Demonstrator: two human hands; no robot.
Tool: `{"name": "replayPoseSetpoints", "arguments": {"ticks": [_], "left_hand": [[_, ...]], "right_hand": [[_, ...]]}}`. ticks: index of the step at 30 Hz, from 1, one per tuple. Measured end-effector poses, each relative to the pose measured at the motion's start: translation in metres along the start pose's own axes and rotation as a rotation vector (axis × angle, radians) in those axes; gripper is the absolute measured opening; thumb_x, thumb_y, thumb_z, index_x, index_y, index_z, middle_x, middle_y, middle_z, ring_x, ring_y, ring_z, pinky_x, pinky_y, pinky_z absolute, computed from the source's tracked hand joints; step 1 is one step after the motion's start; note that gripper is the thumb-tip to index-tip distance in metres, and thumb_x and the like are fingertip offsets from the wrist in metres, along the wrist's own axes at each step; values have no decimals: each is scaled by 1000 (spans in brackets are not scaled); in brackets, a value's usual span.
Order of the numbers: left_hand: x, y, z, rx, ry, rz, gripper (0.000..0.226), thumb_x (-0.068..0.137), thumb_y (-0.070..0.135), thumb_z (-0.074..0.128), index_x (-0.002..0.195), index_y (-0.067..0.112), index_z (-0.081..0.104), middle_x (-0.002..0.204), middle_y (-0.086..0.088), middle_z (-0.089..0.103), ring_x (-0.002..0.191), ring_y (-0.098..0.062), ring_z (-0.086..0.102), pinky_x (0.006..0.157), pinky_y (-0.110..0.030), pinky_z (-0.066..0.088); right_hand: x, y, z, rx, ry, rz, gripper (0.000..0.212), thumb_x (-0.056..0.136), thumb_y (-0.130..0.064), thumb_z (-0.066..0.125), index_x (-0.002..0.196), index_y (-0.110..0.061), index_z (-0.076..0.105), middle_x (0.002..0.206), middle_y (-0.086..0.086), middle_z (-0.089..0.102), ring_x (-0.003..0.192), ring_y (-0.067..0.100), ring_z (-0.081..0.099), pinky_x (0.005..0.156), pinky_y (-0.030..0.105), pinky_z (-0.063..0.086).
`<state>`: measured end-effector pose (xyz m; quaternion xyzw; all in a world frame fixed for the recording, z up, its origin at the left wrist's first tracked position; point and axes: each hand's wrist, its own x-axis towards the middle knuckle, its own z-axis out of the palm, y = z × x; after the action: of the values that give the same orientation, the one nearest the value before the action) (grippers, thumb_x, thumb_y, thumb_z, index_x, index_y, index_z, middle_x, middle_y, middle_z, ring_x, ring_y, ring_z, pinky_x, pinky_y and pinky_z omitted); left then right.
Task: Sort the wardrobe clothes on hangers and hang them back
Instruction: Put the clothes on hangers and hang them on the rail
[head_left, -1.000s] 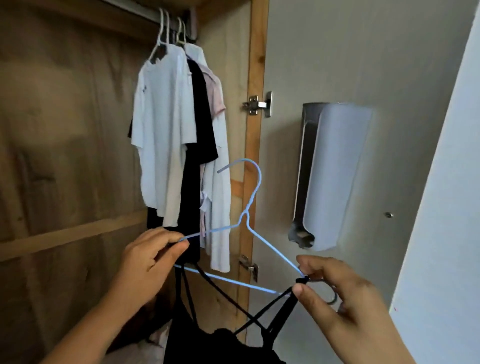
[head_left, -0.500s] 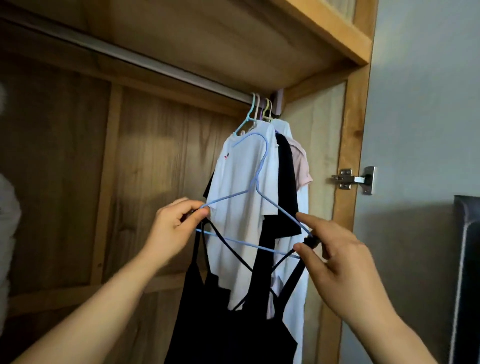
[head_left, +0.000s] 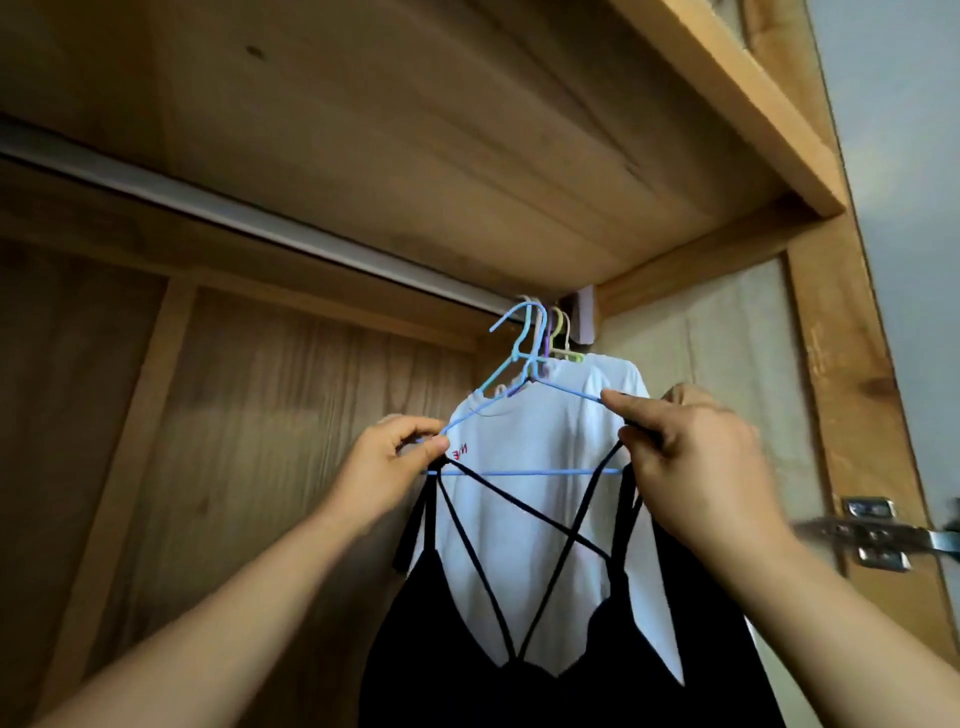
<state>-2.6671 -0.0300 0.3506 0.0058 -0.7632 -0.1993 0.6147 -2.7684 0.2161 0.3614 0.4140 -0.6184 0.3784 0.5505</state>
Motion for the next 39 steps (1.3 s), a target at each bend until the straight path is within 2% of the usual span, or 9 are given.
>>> {"name": "replayPoseSetpoints", "arguments": {"ticks": [2,6,16,20,23,28,31,35,39], "left_hand": [[26,-15,6,57,34,20,15,85,13,68,100,15,70,97,-1,60,88,-7,56,79,-3,35],[57,-36,17,120,34,50,42,80,41,57,109,12,68,101,2,57,94,-11,55,88,-19,39],[81,-59,44,139,84,129,40,85,42,56,114,16,64,113,4,56,98,-12,53,84,-18,35],[72,-68,51,139,58,132,56,75,58,43,111,21,65,112,8,57,99,-8,54,83,-19,37],[66,-76,57,144,35,116,63,72,63,38,111,22,63,112,10,57,104,-7,54,86,-22,40],[64,-76,66,133,18,94,58,73,59,44,110,19,64,112,9,57,105,-10,55,88,-26,43],[61,-70,69,109,27,105,57,71,59,45,108,20,65,108,11,55,100,-12,57,88,-29,44],[51,-54,72,80,82,145,52,74,54,45,107,19,65,111,13,54,104,-10,56,88,-28,44],[25,-34,67,34,163,147,45,75,53,45,105,25,63,103,21,52,96,-9,57,83,-28,45]], "right_hand": [[27,4,16,-51,8,32,39,86,-10,60,118,-33,65,82,7,53,93,35,57,68,34,36],[73,8,41,-195,31,32,41,88,-14,55,121,-37,62,83,2,42,98,35,53,68,34,37],[121,10,89,-361,8,-133,45,85,-12,55,123,-35,62,96,6,49,103,31,50,69,32,38],[105,19,104,-408,8,-241,50,56,1,76,99,-24,75,70,8,44,73,35,56,48,21,19],[97,27,114,-418,32,-266,53,39,5,80,85,-20,78,61,9,48,55,32,55,54,11,4],[94,32,113,-406,19,-278,46,48,2,81,91,-15,76,67,13,52,61,36,56,52,27,30],[90,32,110,-374,43,-284,45,64,-17,81,107,-13,69,82,15,57,79,38,56,63,38,41],[77,32,91,-215,-62,-209,61,75,-39,72,129,-15,54,107,12,57,104,35,51,84,43,43],[44,31,62,-11,-18,-113,63,72,-45,62,127,-16,55,106,5,58,105,27,53,88,33,41]]}}
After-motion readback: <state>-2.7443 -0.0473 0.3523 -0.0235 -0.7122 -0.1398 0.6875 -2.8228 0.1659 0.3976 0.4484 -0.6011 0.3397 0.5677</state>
